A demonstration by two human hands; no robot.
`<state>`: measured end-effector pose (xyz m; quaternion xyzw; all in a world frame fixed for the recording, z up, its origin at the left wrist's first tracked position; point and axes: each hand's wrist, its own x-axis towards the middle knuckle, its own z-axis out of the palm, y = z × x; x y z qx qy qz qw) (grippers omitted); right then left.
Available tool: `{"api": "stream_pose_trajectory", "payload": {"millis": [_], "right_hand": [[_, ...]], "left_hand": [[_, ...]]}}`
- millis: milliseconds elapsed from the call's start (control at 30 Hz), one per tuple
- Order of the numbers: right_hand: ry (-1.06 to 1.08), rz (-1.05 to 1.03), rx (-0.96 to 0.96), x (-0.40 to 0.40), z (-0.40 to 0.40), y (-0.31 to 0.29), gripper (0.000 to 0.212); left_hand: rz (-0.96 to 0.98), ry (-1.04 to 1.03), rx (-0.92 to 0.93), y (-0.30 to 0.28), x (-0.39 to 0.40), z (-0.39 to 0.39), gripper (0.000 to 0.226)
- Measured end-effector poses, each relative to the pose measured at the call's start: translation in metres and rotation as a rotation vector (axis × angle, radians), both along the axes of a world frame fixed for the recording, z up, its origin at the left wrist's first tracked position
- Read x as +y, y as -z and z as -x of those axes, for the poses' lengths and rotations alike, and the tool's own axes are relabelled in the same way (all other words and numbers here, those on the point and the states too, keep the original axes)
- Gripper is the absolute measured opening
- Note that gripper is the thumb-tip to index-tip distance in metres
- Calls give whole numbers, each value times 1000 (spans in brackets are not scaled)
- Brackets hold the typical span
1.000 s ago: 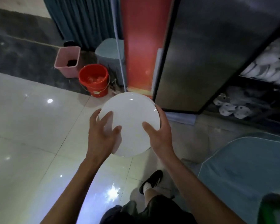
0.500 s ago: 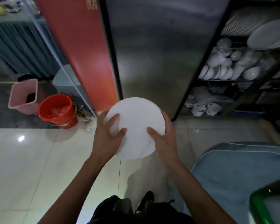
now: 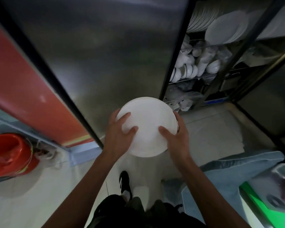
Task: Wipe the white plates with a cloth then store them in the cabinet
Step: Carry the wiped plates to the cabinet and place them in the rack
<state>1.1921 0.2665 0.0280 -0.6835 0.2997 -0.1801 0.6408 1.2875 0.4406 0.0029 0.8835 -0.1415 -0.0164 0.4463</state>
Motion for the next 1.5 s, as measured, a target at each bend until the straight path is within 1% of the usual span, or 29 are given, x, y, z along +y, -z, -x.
{"api": "stream_pose_trajectory", "payload": {"millis": [133, 267, 367, 467, 600, 733, 800, 967, 1200, 1333, 1500], "right_hand": [[132, -9, 1, -21, -38, -6, 67], [310, -128, 33, -40, -50, -4, 84], [391, -199, 52, -57, -55, 2, 85], [458, -240, 57, -84, -62, 11, 82], [537, -315, 8, -128, -76, 11, 80], [600, -315, -48, -178, -82, 9, 56], [632, -327, -89, -205, -85, 6, 54], [635, -297, -183, -257, -90, -1, 50], [674, -332, -241, -308, -88, 5, 56], [691, -318, -247, -334, -91, 8, 56], [690, -303, -231, -374, -116, 7, 58]], "left_hand": [[7, 154, -4, -6, -35, -59, 54], [9, 295, 38, -6, -73, -92, 54], [-24, 371, 57, 4, -103, -110, 54], [-14, 448, 76, 13, -139, -126, 54], [-31, 516, 63, 10, -194, -146, 52], [-18, 573, 28, 1, -252, -158, 52], [-13, 612, 0, -5, -280, -163, 51], [-10, 632, -71, -19, -342, -171, 57], [-7, 711, -57, -24, -402, -175, 56], [-39, 750, -59, -19, -437, -185, 50], [-20, 756, -33, -11, -482, -209, 53]]}}
